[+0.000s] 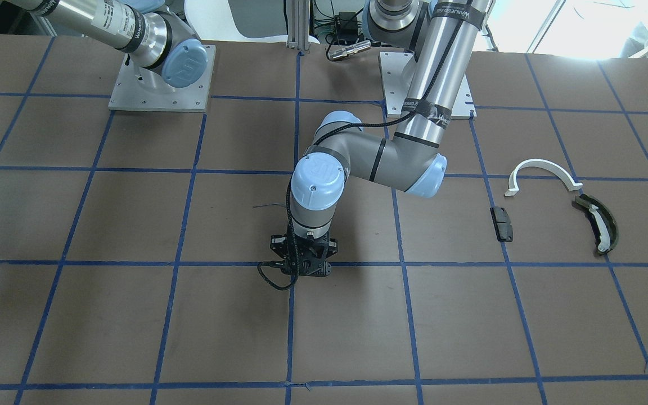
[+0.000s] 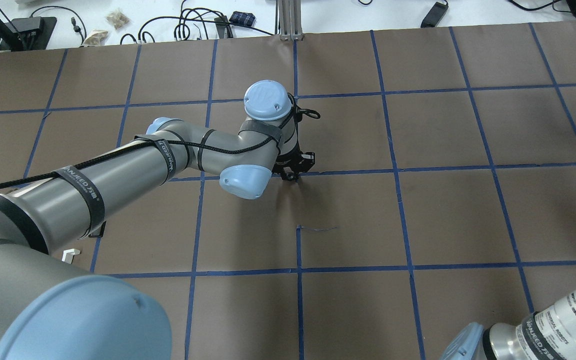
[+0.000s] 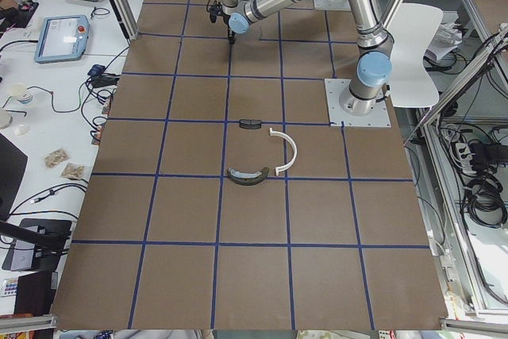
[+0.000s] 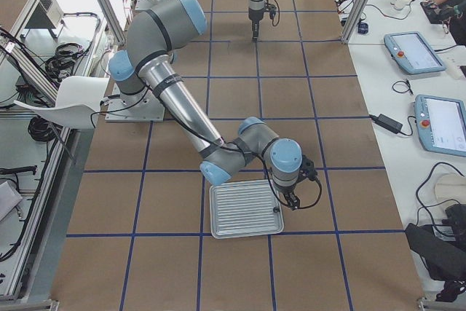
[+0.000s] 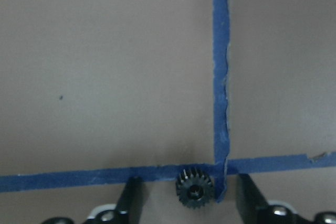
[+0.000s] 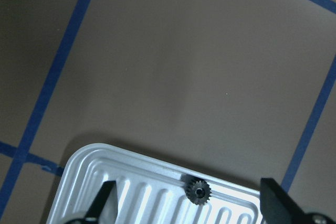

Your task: Place bearing gear from tray to pile

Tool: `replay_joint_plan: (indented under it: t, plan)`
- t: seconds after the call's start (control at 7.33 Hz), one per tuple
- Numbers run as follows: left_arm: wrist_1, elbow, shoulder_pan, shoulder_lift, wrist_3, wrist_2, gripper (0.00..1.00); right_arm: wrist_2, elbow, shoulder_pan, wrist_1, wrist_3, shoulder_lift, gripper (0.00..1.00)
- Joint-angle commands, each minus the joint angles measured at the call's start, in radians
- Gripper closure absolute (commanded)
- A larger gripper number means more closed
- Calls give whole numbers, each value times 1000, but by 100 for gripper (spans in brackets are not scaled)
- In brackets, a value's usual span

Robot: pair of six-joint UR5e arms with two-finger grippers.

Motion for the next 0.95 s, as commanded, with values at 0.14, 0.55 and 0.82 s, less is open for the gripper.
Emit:
replay_joint_plan:
  t: [0.14,0.55,0.82]
  plan:
    - [-4,8,9,26,3,1,100,-9,-22,-26,-2,52,75,16]
    - [-200,-2,195,128,170,10,100,-5,-22,-37,-5,40,88,21]
    - [-236,-100,379,229,512,125,100,-5,-17,-44,-5,37,88,28]
